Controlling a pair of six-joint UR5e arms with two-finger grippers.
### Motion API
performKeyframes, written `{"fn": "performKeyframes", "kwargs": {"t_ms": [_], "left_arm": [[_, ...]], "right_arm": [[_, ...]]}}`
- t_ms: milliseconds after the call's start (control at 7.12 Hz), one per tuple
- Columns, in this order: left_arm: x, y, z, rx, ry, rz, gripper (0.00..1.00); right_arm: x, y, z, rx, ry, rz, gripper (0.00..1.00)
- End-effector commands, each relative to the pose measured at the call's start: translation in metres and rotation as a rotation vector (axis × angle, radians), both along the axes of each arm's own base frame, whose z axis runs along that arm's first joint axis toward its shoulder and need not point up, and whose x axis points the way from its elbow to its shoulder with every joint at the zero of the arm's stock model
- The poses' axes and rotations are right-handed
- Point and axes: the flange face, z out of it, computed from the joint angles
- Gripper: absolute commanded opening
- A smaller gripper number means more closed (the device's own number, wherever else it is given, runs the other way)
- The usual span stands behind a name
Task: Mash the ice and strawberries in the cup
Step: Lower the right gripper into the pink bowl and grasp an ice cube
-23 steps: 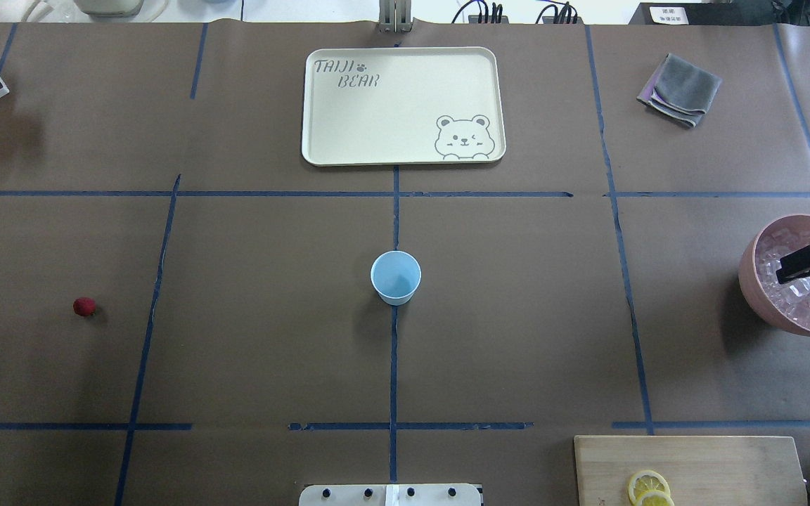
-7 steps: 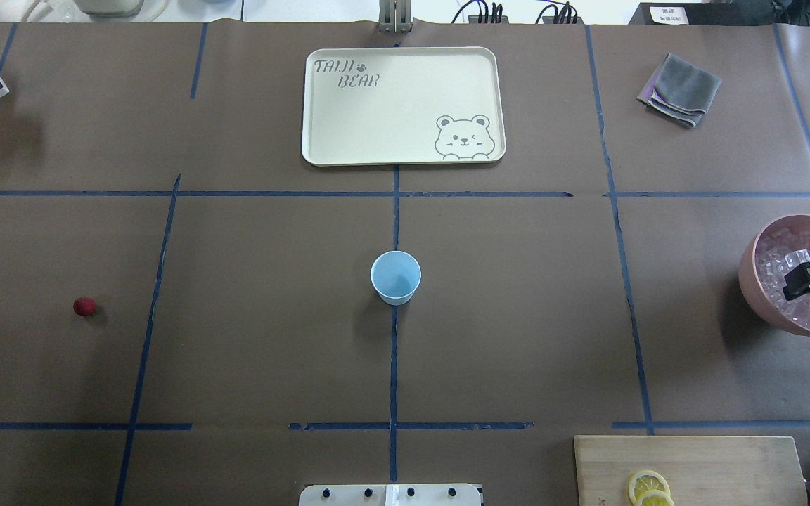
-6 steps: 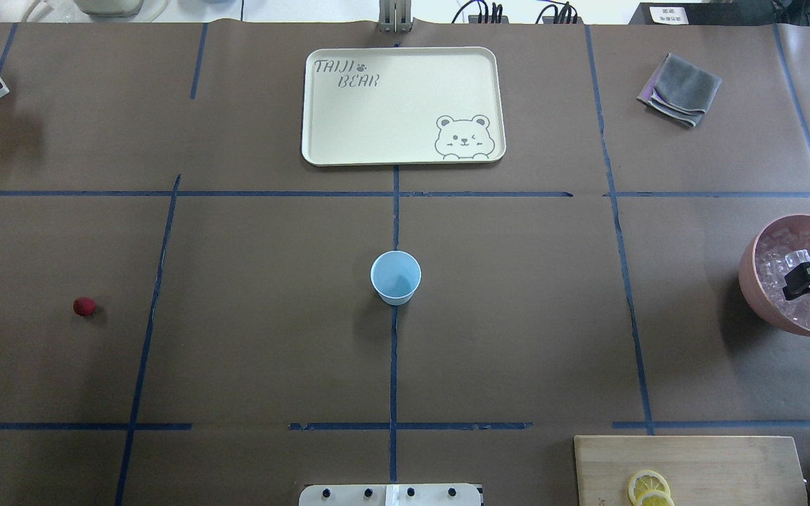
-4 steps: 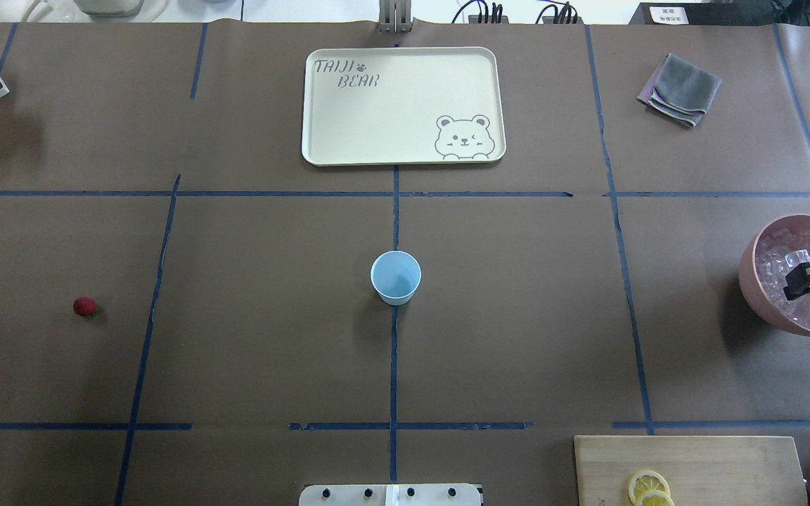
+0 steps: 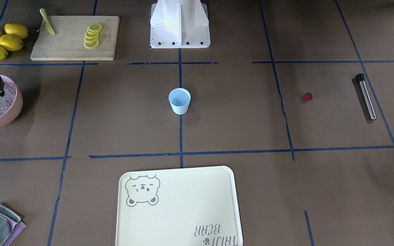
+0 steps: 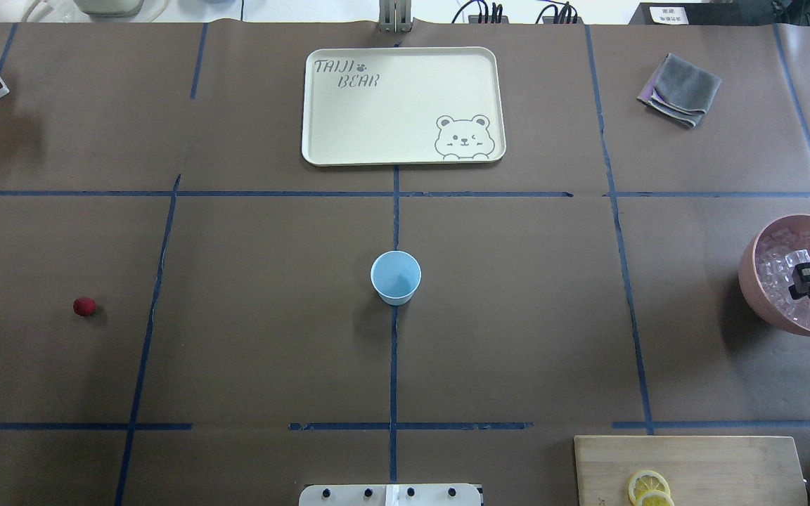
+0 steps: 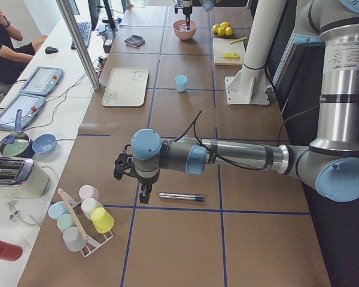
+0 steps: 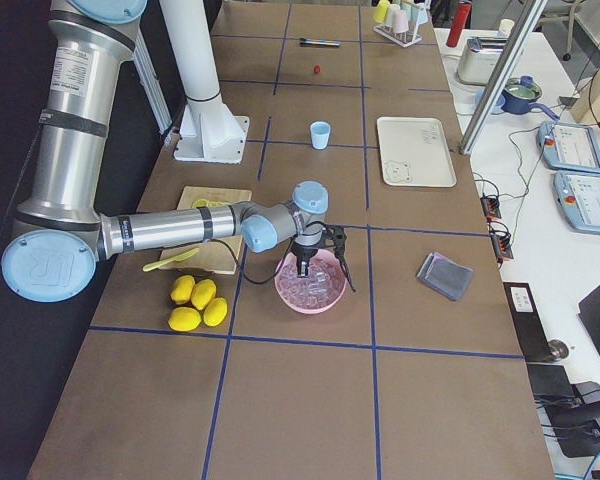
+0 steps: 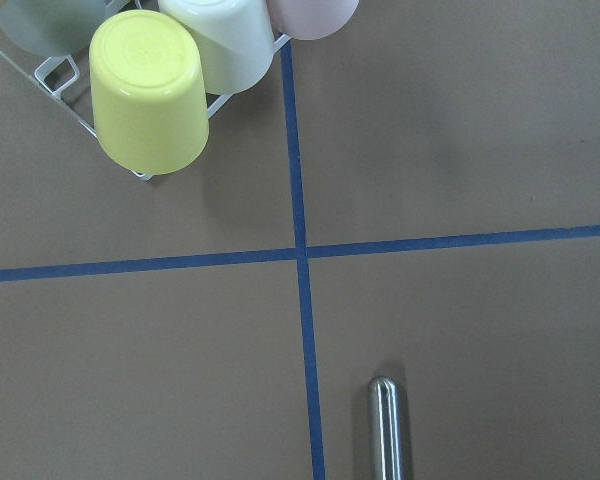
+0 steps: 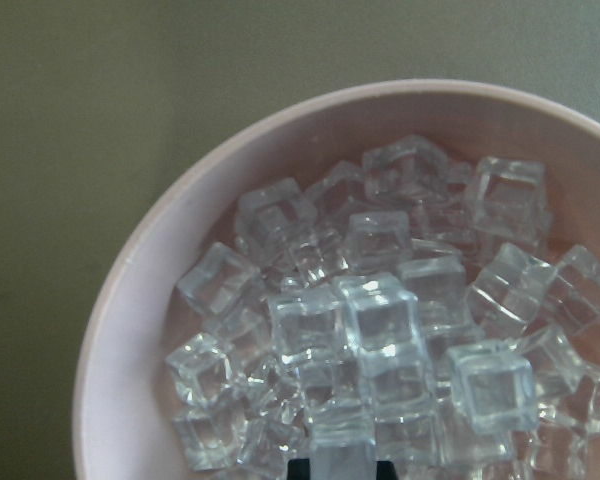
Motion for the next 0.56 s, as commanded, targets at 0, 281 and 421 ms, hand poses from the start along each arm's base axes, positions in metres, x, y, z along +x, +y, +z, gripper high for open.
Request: {"fn": "performKeyframes", "kwargs": {"t_ms": [0,281,421], "left_arm": [[0.0,0.0,0.0,-0.002,0.0,0.0,1.0],[0.001,0.0,-0.001,0.001,0.001,0.002,1.0],[0.0,0.0,-0.001,0.001,0.0,0.0,1.0]], "right_arm": [[0.011,0.001,-0.018,0.012,-0.025,0.019,0.0],[0.03,0.0,-0.062,0.058,-0.068,0.059,0.0],[0.031,-0.002,-0.096,0.065,-0.072,0.065,0.0]]}}
